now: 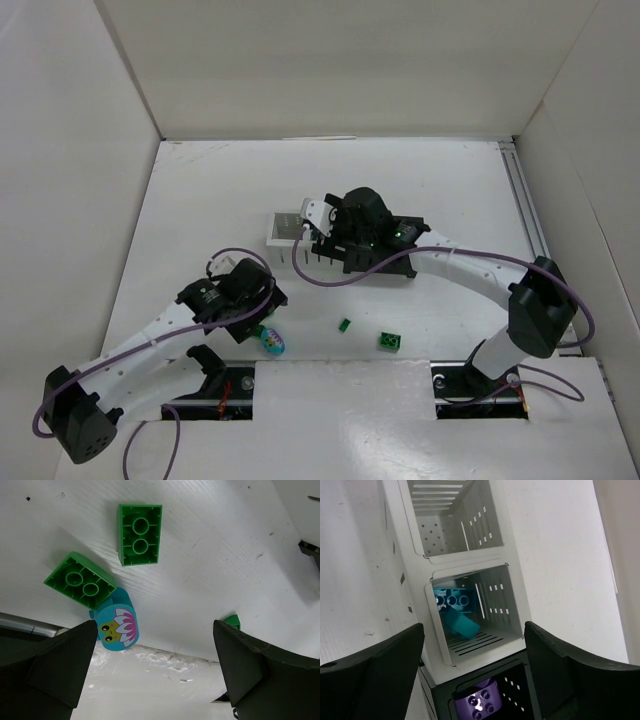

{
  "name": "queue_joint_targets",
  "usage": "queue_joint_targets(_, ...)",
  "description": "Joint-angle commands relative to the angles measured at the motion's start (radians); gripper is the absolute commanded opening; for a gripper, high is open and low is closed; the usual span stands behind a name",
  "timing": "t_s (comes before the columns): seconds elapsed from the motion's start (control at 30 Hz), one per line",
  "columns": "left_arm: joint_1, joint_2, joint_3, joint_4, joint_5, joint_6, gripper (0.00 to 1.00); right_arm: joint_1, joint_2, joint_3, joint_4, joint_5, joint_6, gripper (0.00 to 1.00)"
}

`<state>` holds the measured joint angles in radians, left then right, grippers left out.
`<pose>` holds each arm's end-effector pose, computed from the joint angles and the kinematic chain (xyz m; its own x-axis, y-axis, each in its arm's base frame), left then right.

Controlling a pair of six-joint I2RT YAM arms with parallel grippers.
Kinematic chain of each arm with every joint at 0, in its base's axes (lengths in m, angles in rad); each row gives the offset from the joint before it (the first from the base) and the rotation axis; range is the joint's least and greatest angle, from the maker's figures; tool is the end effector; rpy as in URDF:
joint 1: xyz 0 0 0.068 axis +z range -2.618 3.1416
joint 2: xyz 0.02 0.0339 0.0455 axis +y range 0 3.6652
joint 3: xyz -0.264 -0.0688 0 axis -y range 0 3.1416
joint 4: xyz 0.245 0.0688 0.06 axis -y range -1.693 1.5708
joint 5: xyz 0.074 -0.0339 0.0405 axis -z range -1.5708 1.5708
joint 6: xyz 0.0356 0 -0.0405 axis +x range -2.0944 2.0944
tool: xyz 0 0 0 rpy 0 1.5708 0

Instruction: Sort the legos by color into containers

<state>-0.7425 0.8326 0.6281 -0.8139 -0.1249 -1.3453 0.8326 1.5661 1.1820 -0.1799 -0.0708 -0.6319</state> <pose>0.1148 -0.0994 0.2247 -0.7472 -0.6269 -0.2207 -0.4721 0.7343 -0.4877 0.2410 0.2687 0.2828 0.1693 -0.6894 -0.7043 -0.8403 0.2724 -0.4687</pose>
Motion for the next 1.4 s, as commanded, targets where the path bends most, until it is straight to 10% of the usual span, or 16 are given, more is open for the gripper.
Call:
queue_joint_targets(0.0, 0.002, 0.013, -0.008, -0.031, 0.027, -0.009, 1.00, -0.001, -0.041, 0.028, 0.020, -0.029, -0.014, 0.86)
queue_joint_targets(0.7, -0.235, 0.310, 0.064, -0.114, -0.061, -0.339, 0.99, -0.099, -0.235, -0.214, 0.062, -0.136, 0.015, 0.89)
queue_joint_targets(0.97, -0.235, 0.347, 0.050, -0.045, -0.100, -0.339, 0.60, -0.148, -0.282, -0.242, 0.062, -0.167, 0.024, 0.89)
queue_joint_targets(1.37, -0.235, 0.306, 0.039, -0.007, -0.121, -0.321, 0.53, -0.168, -0.301, -0.251, 0.071, -0.176, 0.034, 0.89)
